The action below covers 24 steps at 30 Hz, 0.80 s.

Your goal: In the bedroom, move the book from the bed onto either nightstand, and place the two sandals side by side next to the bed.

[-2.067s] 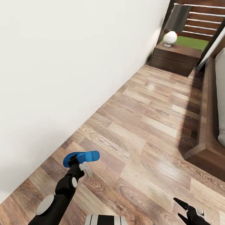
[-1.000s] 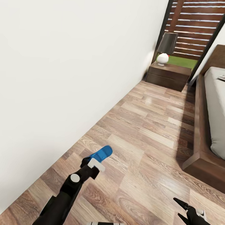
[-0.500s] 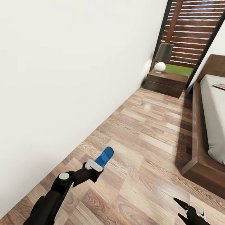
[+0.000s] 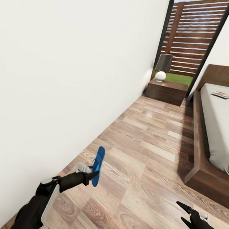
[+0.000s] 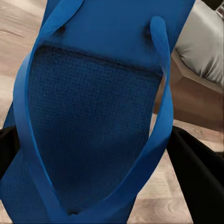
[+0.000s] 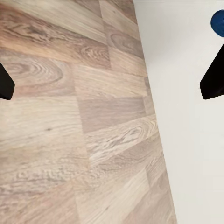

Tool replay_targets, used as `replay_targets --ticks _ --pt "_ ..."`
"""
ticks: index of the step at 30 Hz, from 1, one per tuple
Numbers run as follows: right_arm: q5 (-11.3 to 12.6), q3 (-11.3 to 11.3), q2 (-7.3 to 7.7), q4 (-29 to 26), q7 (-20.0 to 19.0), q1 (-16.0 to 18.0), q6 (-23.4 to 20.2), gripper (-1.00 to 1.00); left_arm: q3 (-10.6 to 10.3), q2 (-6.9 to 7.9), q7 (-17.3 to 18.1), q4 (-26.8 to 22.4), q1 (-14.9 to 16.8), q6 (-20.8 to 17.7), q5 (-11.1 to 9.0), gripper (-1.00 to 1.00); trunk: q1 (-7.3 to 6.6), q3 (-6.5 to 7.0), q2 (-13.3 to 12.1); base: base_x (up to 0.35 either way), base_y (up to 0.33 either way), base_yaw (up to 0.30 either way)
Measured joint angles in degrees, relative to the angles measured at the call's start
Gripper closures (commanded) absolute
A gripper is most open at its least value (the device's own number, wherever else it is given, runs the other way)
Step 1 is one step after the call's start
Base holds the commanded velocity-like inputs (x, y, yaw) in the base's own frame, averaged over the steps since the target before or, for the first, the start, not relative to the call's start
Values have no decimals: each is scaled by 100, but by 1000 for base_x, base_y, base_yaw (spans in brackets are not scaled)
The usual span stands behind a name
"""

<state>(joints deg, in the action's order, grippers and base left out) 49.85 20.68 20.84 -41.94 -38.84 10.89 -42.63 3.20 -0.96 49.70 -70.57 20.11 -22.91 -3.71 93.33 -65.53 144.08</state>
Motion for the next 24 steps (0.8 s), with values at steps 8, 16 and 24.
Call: replay_targets --ticks 8,16,24 --pt "-75 -38 0 16 32 3 74 -100 452 -4 319 859 -3 533 -14 100 -21 177 -11 0 0 0" --pt "-1822 -50 -2 966 24 -11 1523 -100 481 -4 343 1638 -8 1062 -18 100 -41 354 -22 0 0 0" --pt "-2316 -51 -8 1832 26 -11 2701 -100 479 -4 344 2053 -10 1147 -23 100 -62 532 -32 0 0 0"
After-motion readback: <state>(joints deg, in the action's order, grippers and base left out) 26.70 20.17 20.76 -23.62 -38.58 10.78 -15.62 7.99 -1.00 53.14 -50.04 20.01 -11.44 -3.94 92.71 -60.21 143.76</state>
